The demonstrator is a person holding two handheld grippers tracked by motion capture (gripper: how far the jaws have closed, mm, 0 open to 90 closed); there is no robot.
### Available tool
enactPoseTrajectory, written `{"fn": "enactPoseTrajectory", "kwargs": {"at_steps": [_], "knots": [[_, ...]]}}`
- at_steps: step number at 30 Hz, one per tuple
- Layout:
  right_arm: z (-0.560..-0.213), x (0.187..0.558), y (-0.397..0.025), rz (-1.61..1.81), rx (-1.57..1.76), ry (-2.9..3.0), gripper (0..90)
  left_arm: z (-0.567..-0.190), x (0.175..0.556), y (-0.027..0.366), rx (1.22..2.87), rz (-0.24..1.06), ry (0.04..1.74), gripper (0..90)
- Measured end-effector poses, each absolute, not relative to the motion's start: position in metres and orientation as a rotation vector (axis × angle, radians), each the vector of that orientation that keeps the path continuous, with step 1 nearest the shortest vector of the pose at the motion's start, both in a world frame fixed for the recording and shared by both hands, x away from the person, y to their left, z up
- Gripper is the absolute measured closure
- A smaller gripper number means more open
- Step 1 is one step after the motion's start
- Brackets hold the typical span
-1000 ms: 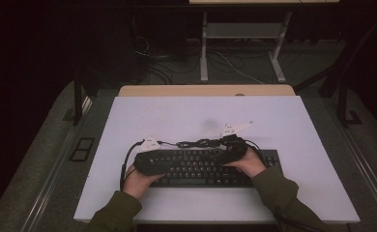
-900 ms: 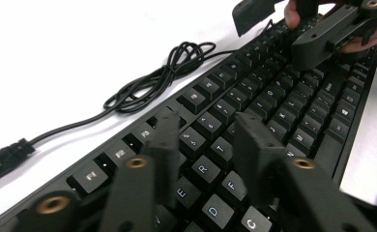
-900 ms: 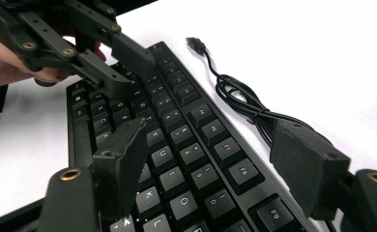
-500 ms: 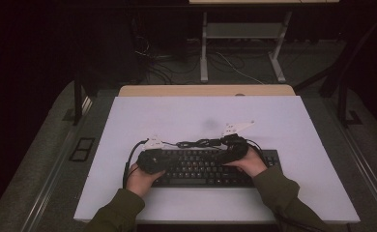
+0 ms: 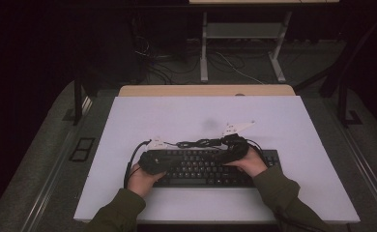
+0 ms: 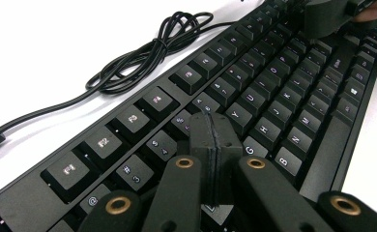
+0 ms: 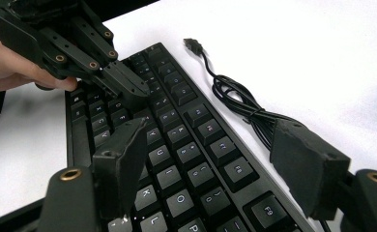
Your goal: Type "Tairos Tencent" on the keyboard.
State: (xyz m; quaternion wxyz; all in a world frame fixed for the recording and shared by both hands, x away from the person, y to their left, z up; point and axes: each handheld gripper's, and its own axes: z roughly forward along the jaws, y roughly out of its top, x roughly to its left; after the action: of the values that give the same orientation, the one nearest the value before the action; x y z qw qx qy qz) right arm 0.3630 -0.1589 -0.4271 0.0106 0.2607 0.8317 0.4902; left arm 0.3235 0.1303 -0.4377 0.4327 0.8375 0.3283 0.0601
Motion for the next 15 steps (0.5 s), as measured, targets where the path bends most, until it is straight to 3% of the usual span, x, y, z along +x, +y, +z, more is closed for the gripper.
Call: {"fn": "enactPoseTrajectory", "kwargs": {"at_steps": [15], "knots": [[-0.4270, 0.3628, -0.1589, 1.527, 0.816, 2.593, 28.9, -0.4384, 0.3235, 0.1288, 2.110, 0.157, 0.820, 88.8]]}}
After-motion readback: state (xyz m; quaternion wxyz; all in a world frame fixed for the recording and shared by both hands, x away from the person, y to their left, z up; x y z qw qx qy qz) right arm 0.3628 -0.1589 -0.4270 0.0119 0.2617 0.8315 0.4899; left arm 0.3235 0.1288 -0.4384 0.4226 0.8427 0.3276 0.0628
